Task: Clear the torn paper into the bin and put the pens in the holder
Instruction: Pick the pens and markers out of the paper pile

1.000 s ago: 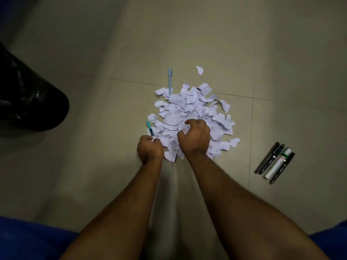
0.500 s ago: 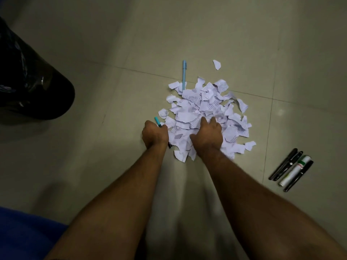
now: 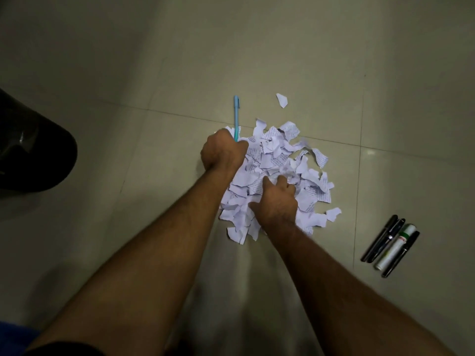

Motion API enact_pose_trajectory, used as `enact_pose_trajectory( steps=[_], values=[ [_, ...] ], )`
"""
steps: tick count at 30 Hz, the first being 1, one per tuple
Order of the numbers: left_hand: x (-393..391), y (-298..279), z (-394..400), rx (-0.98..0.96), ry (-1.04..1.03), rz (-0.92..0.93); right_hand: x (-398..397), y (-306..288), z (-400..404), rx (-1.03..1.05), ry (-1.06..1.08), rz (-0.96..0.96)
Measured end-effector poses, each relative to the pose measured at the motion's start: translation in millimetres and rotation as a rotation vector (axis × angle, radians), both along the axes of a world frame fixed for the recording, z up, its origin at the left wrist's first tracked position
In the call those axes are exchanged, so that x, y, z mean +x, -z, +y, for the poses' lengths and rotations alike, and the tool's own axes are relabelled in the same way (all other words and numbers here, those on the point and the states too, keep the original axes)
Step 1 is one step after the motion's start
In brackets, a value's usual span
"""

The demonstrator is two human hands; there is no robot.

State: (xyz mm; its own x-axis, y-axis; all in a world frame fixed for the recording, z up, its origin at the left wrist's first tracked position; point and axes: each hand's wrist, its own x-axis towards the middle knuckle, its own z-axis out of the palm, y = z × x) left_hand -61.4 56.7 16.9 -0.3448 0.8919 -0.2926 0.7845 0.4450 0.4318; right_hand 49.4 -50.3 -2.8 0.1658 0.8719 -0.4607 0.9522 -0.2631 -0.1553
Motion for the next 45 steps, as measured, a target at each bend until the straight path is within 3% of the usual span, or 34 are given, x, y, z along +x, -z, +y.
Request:
enact_pose_trajectory(
  steps=[6,14,18,21,23,26,30,33,35,40,43,45],
  values=[
    [11.4,11.7,51.1,0.031,0.004,-0.038,-0.2,0.7,2.3,0.003,-0.003,0.003],
    [16.8,24.2,59.6,-0.049,-0.089,-0.031,0.8,4.5,3.8,0.01,-0.008,-0.013],
    [15.9,10.8,53.2,0.034,-0.09,-0.078,1.3,3.5,2.3,0.007,-0.029,-0.017],
    [21.3,-6.1,32.3,0.113,-0.044,-0.156,3.3,-3.2,13.5,-0.068,0.012,0.102],
    [29.8,-15.2,12.5,0.145,0.003,-0.224,8.2,-9.1,18.9,-0.068,0.095,0.225],
    [46.7,-27.1,-15.1,0.15,0.049,-0.297,22.2,-18.6,6.4,0.128,0.208,0.332],
    [83.8,-31.5,-46.3,0.044,0.209,-0.395,66.5,-25.5,-21.0,0.426,0.734,0.653],
    [115.1,-22.4,-76.3,-0.105,0.401,-0.448,105.7,-25.2,-35.9,0.447,1.073,1.019],
    [139.2,-15.4,-97.4,-0.191,0.524,-0.479,130.9,-24.9,-51.4,0.469,1.175,1.121],
    [216.2,-3.4,-151.2,-0.4,0.702,-0.575,198.6,-18.7,-121.2,0.527,1.423,0.971],
    [255.2,6.5,-172.3,-0.523,0.703,-0.58,227.5,-13.0,-159.6,0.497,1.5,0.861],
    [280.7,13.2,-183.7,-0.484,0.707,-0.543,244.5,-1.7,-181.7,0.461,1.521,0.76]
  ],
)
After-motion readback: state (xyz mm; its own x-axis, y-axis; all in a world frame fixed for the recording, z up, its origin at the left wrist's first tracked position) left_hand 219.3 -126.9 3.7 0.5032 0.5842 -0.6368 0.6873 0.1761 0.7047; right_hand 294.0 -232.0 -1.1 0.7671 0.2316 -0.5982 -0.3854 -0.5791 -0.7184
